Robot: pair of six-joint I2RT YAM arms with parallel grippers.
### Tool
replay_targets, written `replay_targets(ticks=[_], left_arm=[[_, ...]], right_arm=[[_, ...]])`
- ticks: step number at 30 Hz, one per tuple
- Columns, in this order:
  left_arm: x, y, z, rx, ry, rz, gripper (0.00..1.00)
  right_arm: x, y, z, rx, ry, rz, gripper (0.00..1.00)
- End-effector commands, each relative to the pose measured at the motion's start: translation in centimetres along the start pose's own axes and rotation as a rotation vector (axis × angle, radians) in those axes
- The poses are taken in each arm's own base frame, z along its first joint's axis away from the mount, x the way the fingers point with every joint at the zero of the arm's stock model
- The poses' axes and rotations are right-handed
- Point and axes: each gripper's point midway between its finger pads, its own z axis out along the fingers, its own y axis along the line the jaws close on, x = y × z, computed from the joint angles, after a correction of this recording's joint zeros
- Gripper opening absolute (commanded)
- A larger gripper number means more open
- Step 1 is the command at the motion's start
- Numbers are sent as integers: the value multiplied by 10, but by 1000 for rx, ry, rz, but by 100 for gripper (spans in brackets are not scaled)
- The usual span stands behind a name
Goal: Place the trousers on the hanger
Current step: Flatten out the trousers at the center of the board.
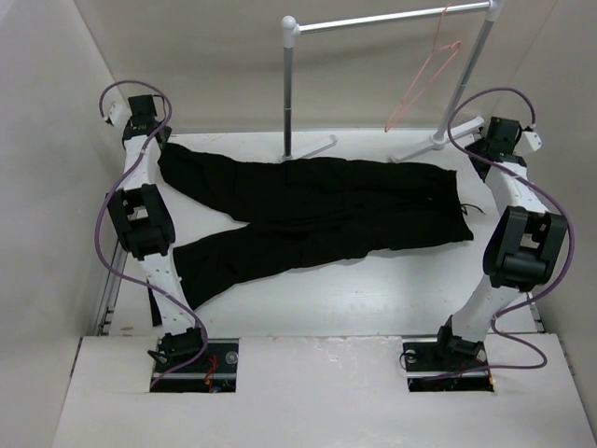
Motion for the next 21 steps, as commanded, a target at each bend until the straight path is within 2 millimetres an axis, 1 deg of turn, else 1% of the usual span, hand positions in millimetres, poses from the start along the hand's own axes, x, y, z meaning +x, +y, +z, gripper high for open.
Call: replay_targets(ticks=[1,2,3,4,5,6,7,8,9,10,11,12,13,14,15,17,18,19,20,21], left_arm=[[-58,-46,-27,132,-157,-46,42],[-58,-48,-36,146,-152,-42,52],[-55,-49,-48,160,-145,-36,60],[-54,-47,-64,171,-142,-31,66],[-47,-40,-80,176,-136,-25,70],[-37,-35,-98,190,-129,-18,73],[-24,-25,-115,196,-116,-11,75],[-6,-12,-131,194,-91,1,76],[16,2,-146,189,-58,20,76],[38,21,-160,176,-23,40,75],[55,37,-169,157,6,58,74],[74,64,-179,117,40,77,73],[87,90,-189,76,65,89,72],[95,118,-197,25,78,86,71],[100,145,-203,-26,90,63,68],[109,191,-217,-118,128,29,66],[115,209,-223,-154,152,19,65],[120,226,-228,-190,171,8,65],[126,240,-234,-215,194,0,65],[133,252,-239,-241,214,2,65]], right_arm=[[-28,15,-17,-6,-61,-18,66],[-30,15,-28,-20,-67,-17,72],[-30,16,-41,-42,-75,-15,75],[-27,17,-55,-65,-76,-14,76],[-21,16,-69,-85,-77,-16,76],[-11,12,-82,-102,-71,-23,74],[1,9,-92,-114,-57,-33,70],[18,4,-103,-126,-34,-45,62],[39,-4,-114,-131,-3,-56,45],[61,-12,-124,-138,30,-66,26],[81,-20,-133,-143,63,-86,10],[97,-32,-141,-135,93,-100,4],[107,-42,-149,-135,108,-108,3],[113,-51,-157,-141,117,-114,4],[116,-59,-165,-150,114,-114,8],[117,-74,-179,-168,106,-103,25],[116,-82,-181,-161,104,-98,33],[111,-94,-182,-139,88,-88,43],[108,-105,-180,-113,83,-83,52],[106,-114,-177,-87,80,-68,59]])
